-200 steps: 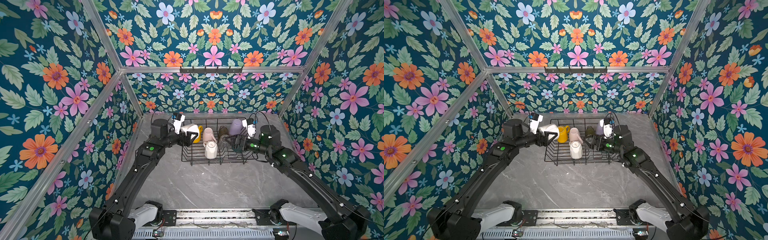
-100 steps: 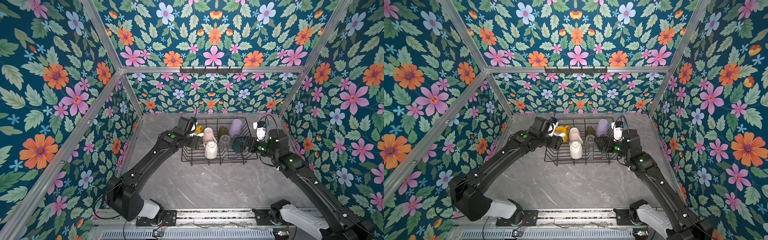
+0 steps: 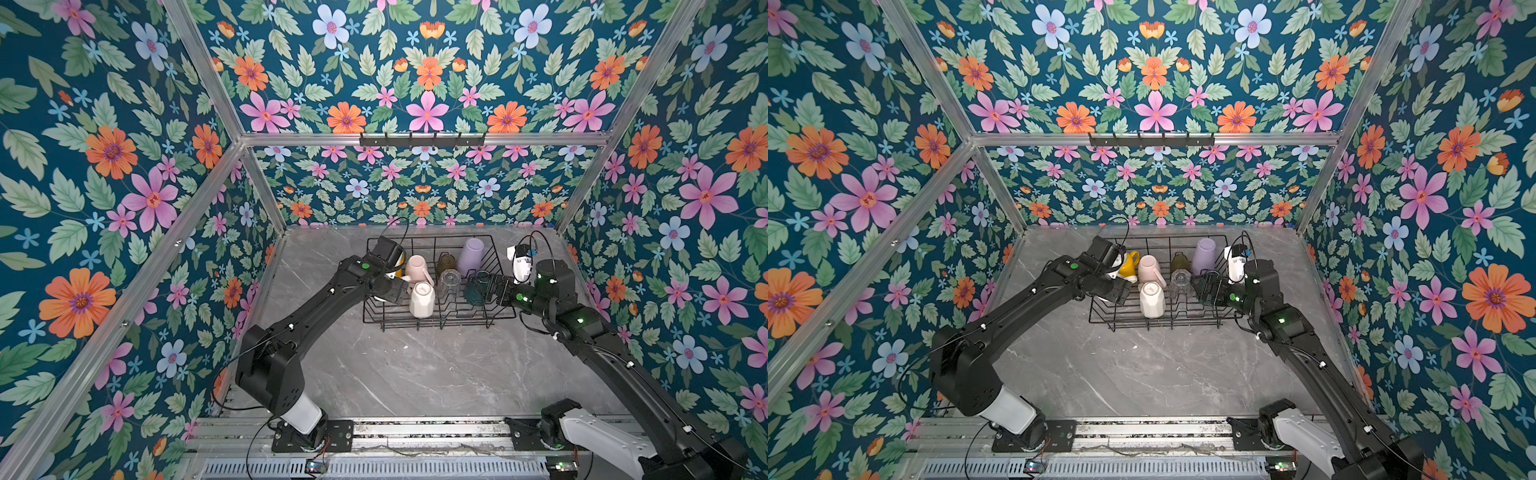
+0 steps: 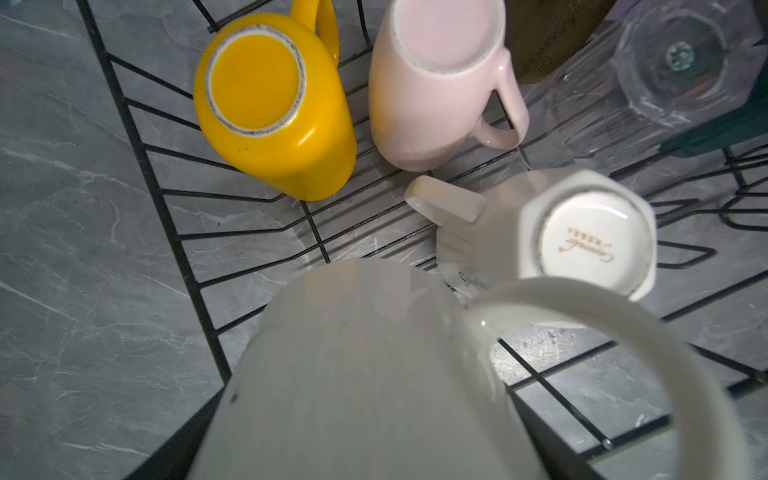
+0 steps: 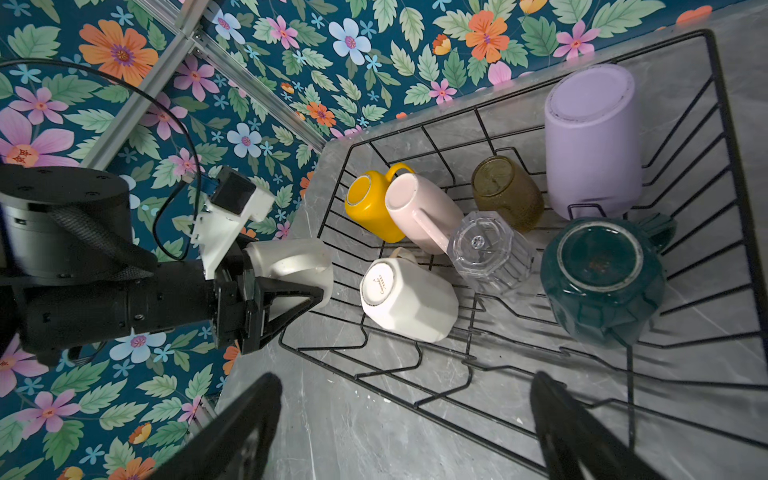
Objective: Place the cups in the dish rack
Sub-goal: 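Open the right gripper and withdraw while the left carries the mug over the rack, then lower the white mug upside down into the rack with the left gripper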
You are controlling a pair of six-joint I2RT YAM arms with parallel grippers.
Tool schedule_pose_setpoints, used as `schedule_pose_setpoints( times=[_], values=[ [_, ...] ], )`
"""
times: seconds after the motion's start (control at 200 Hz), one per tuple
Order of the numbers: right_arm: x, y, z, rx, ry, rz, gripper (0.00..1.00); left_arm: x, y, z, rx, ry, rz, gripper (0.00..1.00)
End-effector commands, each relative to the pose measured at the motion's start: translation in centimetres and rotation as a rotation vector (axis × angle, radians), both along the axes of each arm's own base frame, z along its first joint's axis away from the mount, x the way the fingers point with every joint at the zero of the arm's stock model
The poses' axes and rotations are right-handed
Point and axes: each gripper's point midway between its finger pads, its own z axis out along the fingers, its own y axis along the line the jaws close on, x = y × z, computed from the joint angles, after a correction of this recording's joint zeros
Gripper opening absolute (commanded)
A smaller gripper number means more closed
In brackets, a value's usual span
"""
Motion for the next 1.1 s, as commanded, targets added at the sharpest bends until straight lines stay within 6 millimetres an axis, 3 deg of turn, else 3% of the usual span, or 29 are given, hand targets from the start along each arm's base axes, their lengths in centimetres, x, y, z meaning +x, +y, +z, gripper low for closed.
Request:
schedule_pose_setpoints(
  times=[0.0,0.856,0.991,1.097],
  values=[
    [0.0,0.0,0.4,-0.001,-0.022,0.004,0.93,0.2,0.0,-0.3,0.008,0.001,0.012,0.00],
    [0.1,-0.1,0.1,-0.001,-0.013,0.007,0.93,2.6,-0.1,-8.2,0.128,0.127,0.097,0.00],
    [0.2,0.1,0.2,0.004,-0.013,0.012,0.93,2.7,0.0,-9.4,0.128,0.156,0.103,0.08],
    [0.2,0.1,0.1,0.003,-0.010,0.012,0.93,2.8,0.1,-10.1,0.134,0.168,0.110,0.22]
  ],
)
